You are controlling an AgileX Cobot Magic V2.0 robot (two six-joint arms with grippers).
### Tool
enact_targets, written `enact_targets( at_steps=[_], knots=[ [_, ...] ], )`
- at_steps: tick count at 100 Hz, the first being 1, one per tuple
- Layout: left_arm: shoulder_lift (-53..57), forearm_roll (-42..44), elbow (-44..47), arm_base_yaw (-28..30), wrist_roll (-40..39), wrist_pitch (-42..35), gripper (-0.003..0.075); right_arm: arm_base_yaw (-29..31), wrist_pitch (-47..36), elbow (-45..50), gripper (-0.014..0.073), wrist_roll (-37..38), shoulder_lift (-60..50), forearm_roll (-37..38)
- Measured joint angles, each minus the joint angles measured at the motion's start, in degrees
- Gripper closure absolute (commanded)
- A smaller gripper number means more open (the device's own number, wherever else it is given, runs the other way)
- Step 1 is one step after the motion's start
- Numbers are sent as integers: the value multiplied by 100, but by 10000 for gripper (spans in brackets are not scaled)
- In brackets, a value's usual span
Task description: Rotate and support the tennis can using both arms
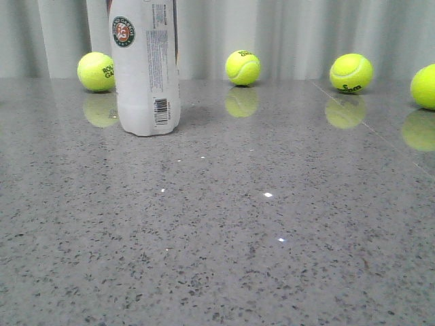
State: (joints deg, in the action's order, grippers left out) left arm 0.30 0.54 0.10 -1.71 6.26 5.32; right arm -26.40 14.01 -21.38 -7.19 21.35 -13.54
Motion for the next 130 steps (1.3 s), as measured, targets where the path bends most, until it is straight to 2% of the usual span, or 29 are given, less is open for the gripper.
enact_targets(
  at_steps=[15, 40, 67, 80, 94, 130],
  knots=[
    [0, 0, 0, 0, 0, 0, 739, 183, -407, 227, 655, 0, 0, 24],
    [0, 0, 0, 0, 0, 0, 739, 1454, -1838, 1338, 655, 30, -503, 329],
    [0, 0, 0, 0, -10, 0, 739, 2640, -1932, 2270, 655, 1032, -1559, 1299],
    [0, 0, 0, 0, -10, -9, 739, 2743, -1465, 2282, 655, 1241, -2097, 1551],
    [0, 0, 0, 0, -10, -9, 739, 2752, -1132, 2282, 655, 1278, -2195, 1586],
    [0, 0, 0, 0, -10, -9, 739, 2752, -1052, 2282, 655, 1278, -2192, 1599]
  ],
)
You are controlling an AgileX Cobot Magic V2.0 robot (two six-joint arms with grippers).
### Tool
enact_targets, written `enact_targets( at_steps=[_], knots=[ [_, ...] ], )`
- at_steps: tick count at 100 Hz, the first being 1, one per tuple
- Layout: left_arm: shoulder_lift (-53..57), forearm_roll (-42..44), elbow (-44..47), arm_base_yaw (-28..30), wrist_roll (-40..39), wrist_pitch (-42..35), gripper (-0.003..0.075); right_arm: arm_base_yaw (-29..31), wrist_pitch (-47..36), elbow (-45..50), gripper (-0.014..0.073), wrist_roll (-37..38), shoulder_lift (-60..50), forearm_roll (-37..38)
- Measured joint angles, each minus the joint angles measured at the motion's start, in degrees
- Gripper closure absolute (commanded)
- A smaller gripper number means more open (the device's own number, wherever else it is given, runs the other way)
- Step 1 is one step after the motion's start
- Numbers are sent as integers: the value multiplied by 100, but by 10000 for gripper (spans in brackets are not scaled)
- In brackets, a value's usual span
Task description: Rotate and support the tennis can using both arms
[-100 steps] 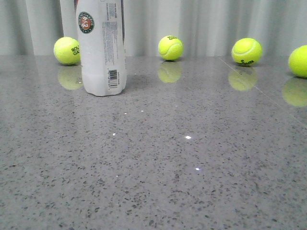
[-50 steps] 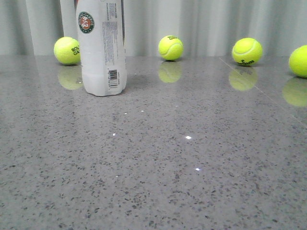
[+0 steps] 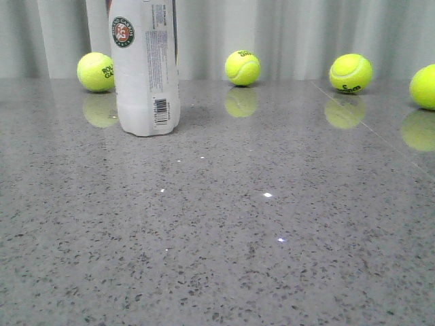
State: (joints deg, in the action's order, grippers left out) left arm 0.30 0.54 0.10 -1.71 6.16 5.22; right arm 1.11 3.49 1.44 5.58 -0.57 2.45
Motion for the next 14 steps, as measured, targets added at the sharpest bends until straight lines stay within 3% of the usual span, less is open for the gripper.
enact_targets(
  at_steps=[14],
  knots=[
    [0, 0, 0, 0, 0, 0, 739, 0, 9, 0, 655, 0, 0, 3]
  ],
)
